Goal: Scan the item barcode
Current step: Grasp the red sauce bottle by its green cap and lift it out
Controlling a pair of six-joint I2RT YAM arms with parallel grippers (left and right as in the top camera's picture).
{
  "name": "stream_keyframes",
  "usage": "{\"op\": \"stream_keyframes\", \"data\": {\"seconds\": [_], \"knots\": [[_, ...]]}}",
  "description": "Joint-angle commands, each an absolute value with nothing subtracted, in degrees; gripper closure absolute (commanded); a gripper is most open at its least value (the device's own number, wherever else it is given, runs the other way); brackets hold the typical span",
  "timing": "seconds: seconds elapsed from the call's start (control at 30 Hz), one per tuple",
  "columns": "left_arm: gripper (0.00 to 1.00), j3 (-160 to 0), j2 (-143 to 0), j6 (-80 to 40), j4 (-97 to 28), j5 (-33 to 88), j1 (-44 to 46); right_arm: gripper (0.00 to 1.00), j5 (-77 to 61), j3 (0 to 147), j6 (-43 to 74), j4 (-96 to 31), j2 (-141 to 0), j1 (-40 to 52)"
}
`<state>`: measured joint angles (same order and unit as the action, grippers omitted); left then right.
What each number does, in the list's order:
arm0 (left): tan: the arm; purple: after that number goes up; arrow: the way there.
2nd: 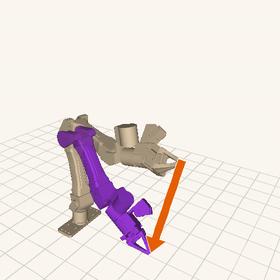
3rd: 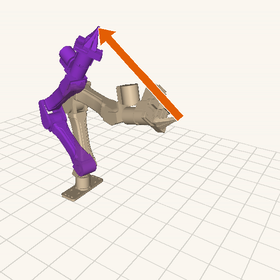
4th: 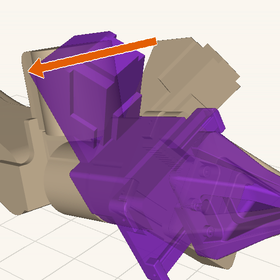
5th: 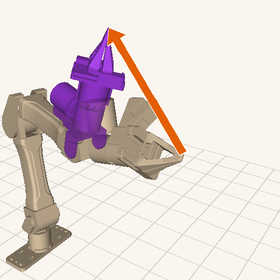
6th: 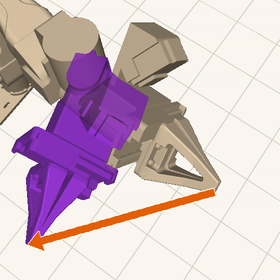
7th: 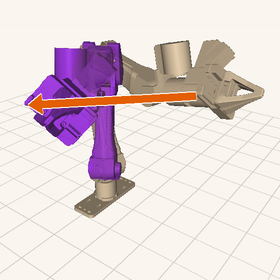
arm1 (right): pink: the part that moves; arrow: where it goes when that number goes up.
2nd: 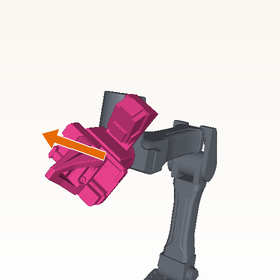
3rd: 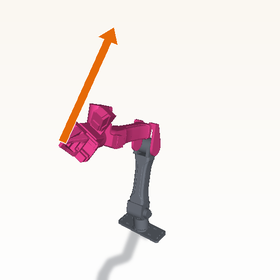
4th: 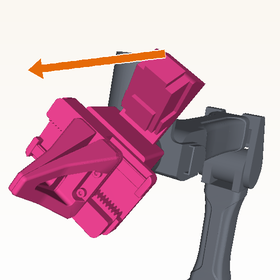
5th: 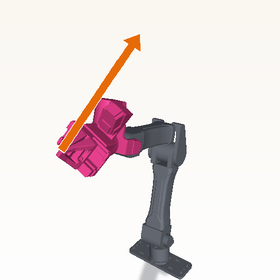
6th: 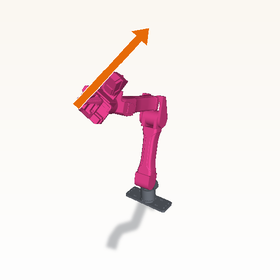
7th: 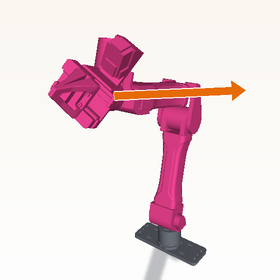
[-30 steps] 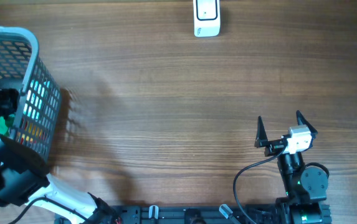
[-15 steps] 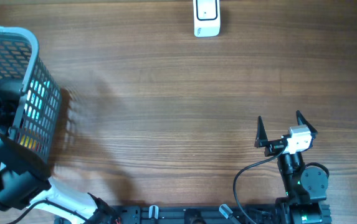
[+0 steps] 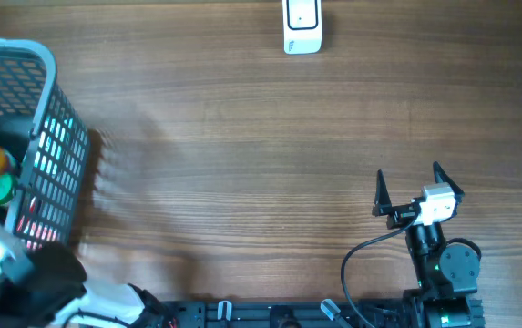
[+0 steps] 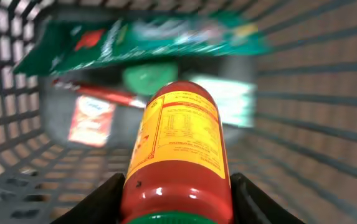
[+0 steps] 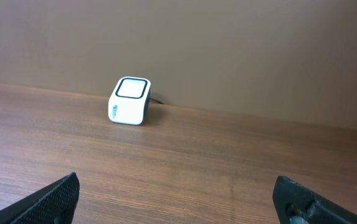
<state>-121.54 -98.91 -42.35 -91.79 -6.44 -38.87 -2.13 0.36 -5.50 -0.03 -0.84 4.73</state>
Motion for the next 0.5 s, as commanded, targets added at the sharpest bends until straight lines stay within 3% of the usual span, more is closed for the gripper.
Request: {"op": "stream_keyframes", "data": {"seconds": [0.0,0.2,0.47], "knots": [[0.50,-129.2,-91.9,-42.5,-90.8,4.8,-38.8,0.00,-2.9,0.3,-6.0,0.1,-0.4,4.8],[0.51,-129.6,-83.5,-42.7,-87.5,15.0,-30.8,0.00,-2.9,0.3,-6.0,0.1,-0.4,4.8],[0.51,-129.4,-84.0,-42.7,-87.5,11.2,-3.4,0.00,-2.9,0.3,-6.0,0.1,-0.4,4.8]]}}
